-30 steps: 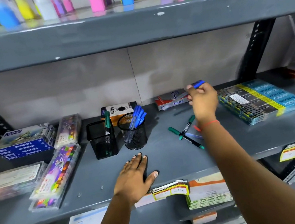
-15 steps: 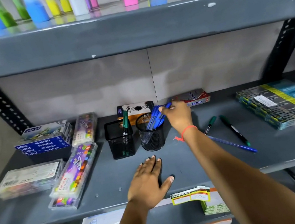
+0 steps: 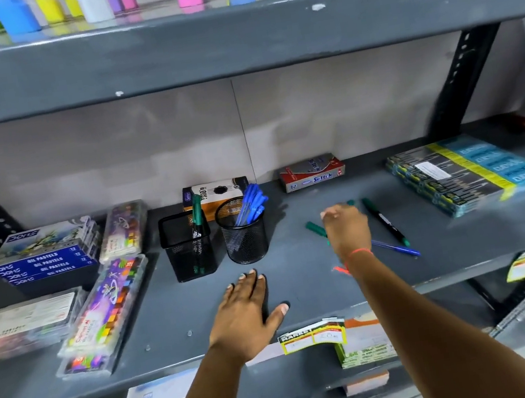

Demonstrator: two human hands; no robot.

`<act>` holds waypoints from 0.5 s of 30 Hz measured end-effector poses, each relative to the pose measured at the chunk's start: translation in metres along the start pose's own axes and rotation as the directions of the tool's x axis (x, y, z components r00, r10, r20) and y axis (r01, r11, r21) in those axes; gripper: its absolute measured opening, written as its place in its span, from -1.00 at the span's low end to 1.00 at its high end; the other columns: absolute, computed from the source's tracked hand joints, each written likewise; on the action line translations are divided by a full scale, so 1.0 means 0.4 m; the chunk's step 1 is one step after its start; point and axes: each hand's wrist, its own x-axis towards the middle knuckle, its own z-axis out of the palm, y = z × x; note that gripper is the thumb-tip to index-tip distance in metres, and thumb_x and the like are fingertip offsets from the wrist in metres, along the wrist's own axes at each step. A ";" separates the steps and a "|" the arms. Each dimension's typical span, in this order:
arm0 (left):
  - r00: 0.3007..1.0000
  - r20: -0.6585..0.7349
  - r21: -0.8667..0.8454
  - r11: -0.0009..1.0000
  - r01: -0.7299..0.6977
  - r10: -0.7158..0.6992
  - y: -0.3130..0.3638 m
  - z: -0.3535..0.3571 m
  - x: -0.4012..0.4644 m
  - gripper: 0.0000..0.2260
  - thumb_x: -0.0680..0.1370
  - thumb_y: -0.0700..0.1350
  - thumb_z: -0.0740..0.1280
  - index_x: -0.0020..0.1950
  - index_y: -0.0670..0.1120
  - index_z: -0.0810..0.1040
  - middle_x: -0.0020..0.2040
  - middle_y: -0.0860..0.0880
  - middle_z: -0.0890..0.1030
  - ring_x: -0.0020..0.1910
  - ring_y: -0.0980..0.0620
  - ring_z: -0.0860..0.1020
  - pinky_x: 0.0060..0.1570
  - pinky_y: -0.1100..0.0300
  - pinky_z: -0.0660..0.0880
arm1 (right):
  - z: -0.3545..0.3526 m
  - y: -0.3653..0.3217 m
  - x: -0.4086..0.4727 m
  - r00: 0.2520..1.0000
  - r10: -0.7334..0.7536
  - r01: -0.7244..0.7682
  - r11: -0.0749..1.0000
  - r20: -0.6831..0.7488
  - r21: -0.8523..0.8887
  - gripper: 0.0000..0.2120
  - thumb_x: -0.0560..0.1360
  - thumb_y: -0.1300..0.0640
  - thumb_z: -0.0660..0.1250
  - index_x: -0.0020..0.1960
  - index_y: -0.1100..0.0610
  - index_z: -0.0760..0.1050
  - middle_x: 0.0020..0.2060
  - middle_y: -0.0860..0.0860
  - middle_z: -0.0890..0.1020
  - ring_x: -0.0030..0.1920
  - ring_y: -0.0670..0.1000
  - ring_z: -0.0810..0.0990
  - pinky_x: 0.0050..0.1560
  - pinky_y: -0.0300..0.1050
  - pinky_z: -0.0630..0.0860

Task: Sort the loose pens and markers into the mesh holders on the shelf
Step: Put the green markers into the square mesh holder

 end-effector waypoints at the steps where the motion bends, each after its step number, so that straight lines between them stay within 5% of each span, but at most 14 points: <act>1: 1.000 0.013 -0.003 1.000 -0.011 0.011 0.014 0.000 0.006 -0.20 0.38 0.38 -0.19 0.47 -0.08 0.05 0.53 -0.08 0.05 0.49 -0.02 -0.01 0.44 0.10 -0.13 | -0.006 0.026 0.003 1.000 -0.002 0.001 0.994 -0.009 -0.114 -0.82 0.49 0.26 0.18 -0.13 0.30 0.53 -0.01 0.30 0.64 0.01 0.26 0.59 -0.09 -0.07 0.47; 4: 0.997 0.042 -0.019 0.998 -0.064 0.065 0.075 0.014 0.032 -0.36 0.53 0.27 0.03 0.48 -0.08 0.03 0.53 -0.09 0.02 0.50 -0.02 -0.04 0.45 0.07 -0.14 | -0.045 0.080 -0.002 1.000 0.000 -0.011 0.932 -0.031 -0.362 -0.76 0.48 0.23 0.21 0.11 0.25 0.50 0.15 0.24 0.55 0.23 0.25 0.45 0.16 0.03 0.45; 7: 0.993 0.051 -0.036 0.994 -0.108 0.110 0.127 0.033 0.061 -0.38 0.55 0.24 0.05 0.48 -0.07 0.00 0.54 -0.08 0.00 0.50 -0.01 -0.07 0.46 0.04 -0.16 | -0.084 0.136 -0.007 0.996 0.073 -0.086 0.845 -0.045 -0.528 -0.68 0.51 0.16 0.20 0.24 0.19 0.45 0.26 0.16 0.45 0.31 0.21 0.34 0.23 0.06 0.38; 15: 0.992 0.034 -0.020 0.992 -0.124 0.125 0.147 0.040 0.069 -0.31 0.43 0.29 -0.10 0.48 -0.04 0.02 0.53 -0.06 0.03 0.50 0.01 -0.04 0.45 0.07 -0.16 | -0.129 0.171 0.006 0.995 0.096 -0.071 0.798 0.011 -0.599 -0.66 0.50 0.24 0.13 0.23 0.15 0.47 0.24 0.15 0.51 0.29 0.19 0.39 0.24 0.06 0.31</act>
